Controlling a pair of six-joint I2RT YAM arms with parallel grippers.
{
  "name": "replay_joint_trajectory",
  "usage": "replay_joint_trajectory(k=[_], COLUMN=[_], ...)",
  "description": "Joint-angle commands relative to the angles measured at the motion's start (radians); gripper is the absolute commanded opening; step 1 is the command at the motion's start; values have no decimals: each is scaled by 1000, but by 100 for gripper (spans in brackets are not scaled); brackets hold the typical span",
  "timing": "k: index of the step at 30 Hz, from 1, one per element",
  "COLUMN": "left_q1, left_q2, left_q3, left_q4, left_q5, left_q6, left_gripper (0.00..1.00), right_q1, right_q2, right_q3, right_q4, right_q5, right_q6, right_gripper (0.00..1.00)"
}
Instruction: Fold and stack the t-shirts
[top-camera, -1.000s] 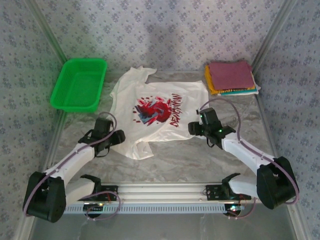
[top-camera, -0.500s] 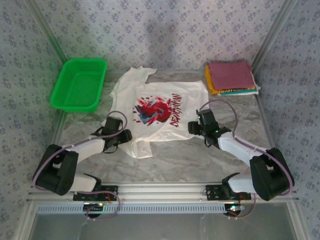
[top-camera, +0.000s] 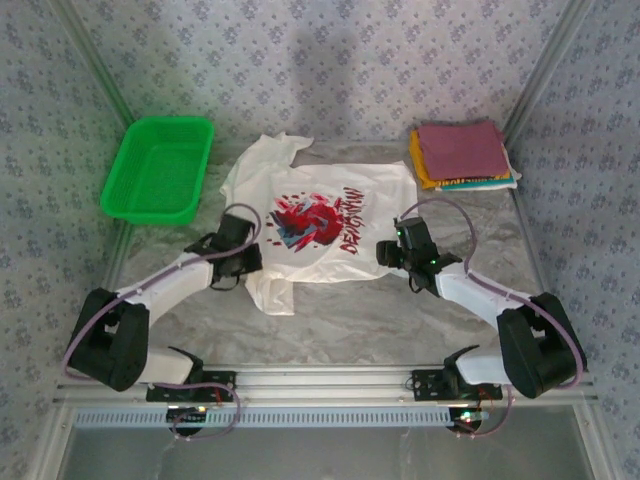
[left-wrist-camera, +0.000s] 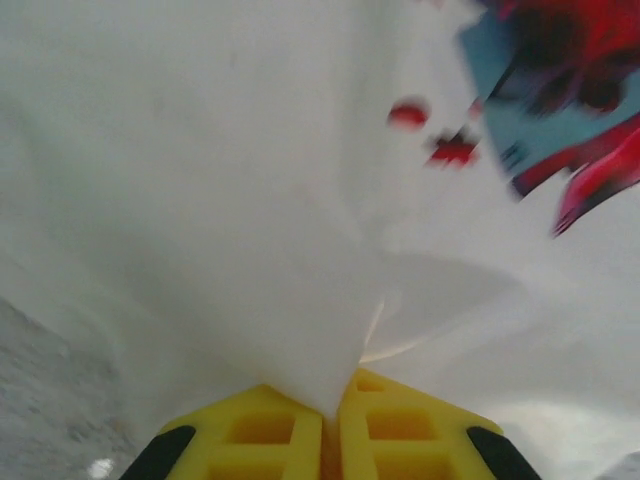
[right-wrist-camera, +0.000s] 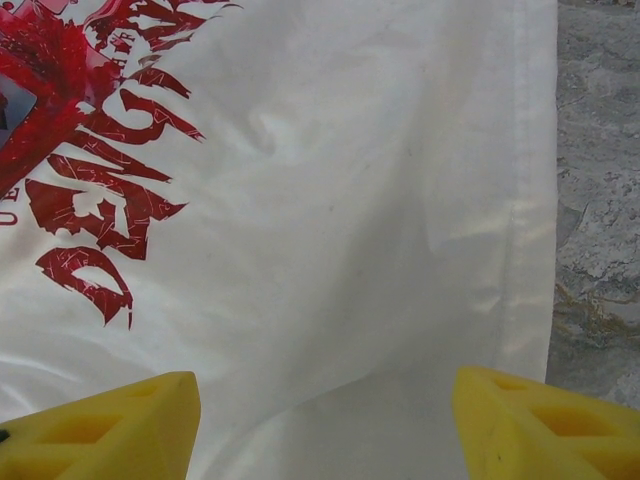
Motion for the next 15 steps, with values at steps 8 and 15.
replay_joint_trajectory(k=[8,15], left_q1=[-13,-57], left_q2=[427,604], left_q3=[571,873], left_q4=[-176,-192], left_q5=[62,152], left_q6=[183,188], left_gripper=[19,36], right_q1=[-18,-26], right_q2=[19,30], right_q3=[12,52], right_q4=[50,27], right_q5=[25,19], right_q6=[23,8], right_gripper=[70,70])
